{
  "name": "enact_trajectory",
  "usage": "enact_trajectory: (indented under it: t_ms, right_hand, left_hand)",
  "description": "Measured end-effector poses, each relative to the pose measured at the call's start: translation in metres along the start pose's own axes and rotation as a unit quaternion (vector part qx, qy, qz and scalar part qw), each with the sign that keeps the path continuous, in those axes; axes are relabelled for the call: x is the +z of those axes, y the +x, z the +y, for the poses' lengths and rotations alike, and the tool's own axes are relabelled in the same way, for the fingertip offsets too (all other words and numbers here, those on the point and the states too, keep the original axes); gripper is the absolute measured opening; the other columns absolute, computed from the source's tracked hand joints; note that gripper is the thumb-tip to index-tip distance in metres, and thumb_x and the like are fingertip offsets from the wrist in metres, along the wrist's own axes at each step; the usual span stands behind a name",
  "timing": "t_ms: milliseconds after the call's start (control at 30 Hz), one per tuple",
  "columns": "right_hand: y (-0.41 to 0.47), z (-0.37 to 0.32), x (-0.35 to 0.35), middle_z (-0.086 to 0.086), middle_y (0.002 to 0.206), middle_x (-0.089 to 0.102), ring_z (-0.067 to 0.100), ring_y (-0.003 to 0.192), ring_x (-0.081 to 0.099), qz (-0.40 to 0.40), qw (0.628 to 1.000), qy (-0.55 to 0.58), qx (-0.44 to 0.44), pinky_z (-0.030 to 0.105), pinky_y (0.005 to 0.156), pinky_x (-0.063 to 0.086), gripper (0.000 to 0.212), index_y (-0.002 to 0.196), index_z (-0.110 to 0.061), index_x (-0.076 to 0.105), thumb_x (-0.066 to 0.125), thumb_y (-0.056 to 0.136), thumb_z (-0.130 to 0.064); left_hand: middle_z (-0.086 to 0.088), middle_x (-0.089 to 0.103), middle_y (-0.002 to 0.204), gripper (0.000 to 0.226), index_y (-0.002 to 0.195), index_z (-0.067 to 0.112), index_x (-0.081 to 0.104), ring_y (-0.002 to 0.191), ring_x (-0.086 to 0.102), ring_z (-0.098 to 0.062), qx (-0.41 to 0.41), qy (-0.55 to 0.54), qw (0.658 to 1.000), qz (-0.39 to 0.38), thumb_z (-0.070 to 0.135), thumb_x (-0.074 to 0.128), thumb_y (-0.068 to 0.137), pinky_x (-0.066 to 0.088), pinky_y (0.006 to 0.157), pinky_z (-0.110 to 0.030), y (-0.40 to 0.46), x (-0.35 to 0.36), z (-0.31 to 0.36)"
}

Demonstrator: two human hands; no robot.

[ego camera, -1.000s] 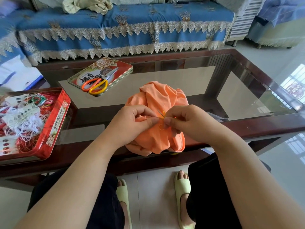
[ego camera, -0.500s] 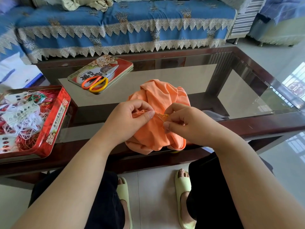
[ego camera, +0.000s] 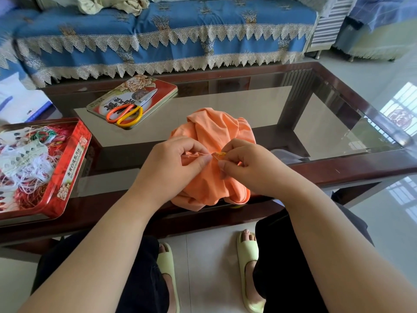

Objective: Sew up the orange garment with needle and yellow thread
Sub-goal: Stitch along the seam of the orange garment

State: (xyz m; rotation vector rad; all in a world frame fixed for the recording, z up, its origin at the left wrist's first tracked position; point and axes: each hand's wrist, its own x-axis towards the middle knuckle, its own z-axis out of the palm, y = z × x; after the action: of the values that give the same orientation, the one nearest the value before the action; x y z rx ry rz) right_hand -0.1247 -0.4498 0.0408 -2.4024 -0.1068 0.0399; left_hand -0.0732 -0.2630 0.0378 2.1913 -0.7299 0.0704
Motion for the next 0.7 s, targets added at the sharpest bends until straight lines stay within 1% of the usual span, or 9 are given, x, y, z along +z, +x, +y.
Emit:
enact_trajectory:
  t_ms: [100,167,267,333,400,500,567,633,700]
  right_hand:
    - [0.001,-0.004,0.004,-0.01,0.104,0.053,-0.005,0.081,0.05,0.019,0.999,0.021,0.017,0.004,0.067,0.035,0.032,0.075,-0.014,0.072,0.053,0.097,-0.027]
    - [0.002,-0.006,0.006,-0.009,0.108,0.053,-0.014,0.081,0.047,0.037,0.998,0.049,0.028,0.0,0.068,0.032,0.033,0.07,-0.019,0.069,0.051,0.098,-0.027]
    - [0.002,-0.01,0.007,-0.009,0.112,0.054,-0.01,0.087,0.049,0.047,0.996,0.076,0.032,-0.001,0.071,0.033,0.035,0.067,-0.026,0.065,0.049,0.099,-0.029]
    - [0.001,-0.013,0.007,-0.01,0.114,0.054,-0.004,0.093,0.052,0.048,0.995,0.083,0.024,-0.001,0.073,0.034,0.034,0.071,-0.024,0.067,0.049,0.098,-0.034]
    - [-0.002,-0.015,0.007,-0.013,0.119,0.05,0.0,0.099,0.052,0.028,0.995,0.09,0.014,0.002,0.076,0.036,0.035,0.08,-0.014,0.071,0.051,0.096,-0.039]
    - [-0.005,-0.015,0.005,-0.018,0.124,0.044,-0.009,0.104,0.049,-0.016,0.994,0.104,0.009,0.005,0.081,0.04,0.033,0.09,-0.01,0.073,0.055,0.094,-0.037]
    - [-0.006,-0.016,0.005,-0.018,0.124,0.045,-0.015,0.1,0.047,-0.007,0.994,0.107,0.007,0.001,0.078,0.037,0.025,0.084,-0.017,0.073,0.056,0.094,-0.032]
    - [-0.005,-0.016,0.005,-0.017,0.121,0.049,-0.015,0.099,0.048,0.021,0.994,0.11,0.006,-0.002,0.076,0.034,0.023,0.077,-0.026,0.069,0.055,0.095,-0.029]
    - [-0.003,-0.016,0.006,-0.017,0.119,0.051,-0.013,0.099,0.049,0.038,0.993,0.113,0.007,-0.002,0.075,0.034,0.024,0.074,-0.03,0.066,0.055,0.095,-0.029]
  left_hand:
    - [0.015,0.067,0.094,0.011,0.093,0.025,0.074,0.091,0.061,-0.003,0.042,0.022,0.999,0.005,0.032,0.071,0.085,0.052,0.075,-0.02,-0.002,0.005,0.003]
    - [0.013,0.067,0.094,0.01,0.094,0.022,0.074,0.09,0.062,-0.006,0.061,0.028,0.998,0.012,0.027,0.072,0.086,0.054,0.075,-0.024,-0.003,0.008,0.005]
    - [0.008,0.068,0.097,0.012,0.099,0.019,0.074,0.091,0.063,-0.01,0.082,0.04,0.995,0.042,0.022,0.069,0.089,0.055,0.076,-0.028,-0.002,0.01,0.004]
    - [0.004,0.069,0.099,0.014,0.101,0.017,0.074,0.092,0.064,-0.013,0.093,0.051,0.993,0.057,0.023,0.066,0.091,0.056,0.077,-0.032,-0.002,0.011,0.001]
    - [0.004,0.069,0.1,0.018,0.101,0.018,0.074,0.092,0.064,-0.013,0.095,0.053,0.992,0.067,0.028,0.063,0.092,0.056,0.075,-0.033,-0.001,0.011,0.0]
    - [0.006,0.069,0.099,0.025,0.1,0.018,0.074,0.091,0.064,-0.01,0.086,0.055,0.991,0.084,0.035,0.059,0.09,0.056,0.073,-0.031,-0.001,0.009,-0.002]
    - [0.007,0.069,0.099,0.022,0.1,0.019,0.074,0.092,0.064,-0.01,0.084,0.051,0.991,0.086,0.035,0.061,0.091,0.056,0.075,-0.032,0.0,0.008,-0.002]
    - [0.006,0.069,0.1,0.017,0.101,0.018,0.073,0.093,0.064,-0.01,0.095,0.045,0.991,0.078,0.029,0.065,0.091,0.057,0.077,-0.032,-0.001,0.009,-0.002]
    - [0.004,0.07,0.1,0.016,0.102,0.017,0.073,0.094,0.065,-0.01,0.103,0.043,0.991,0.07,0.025,0.066,0.09,0.057,0.078,-0.033,-0.002,0.011,-0.001]
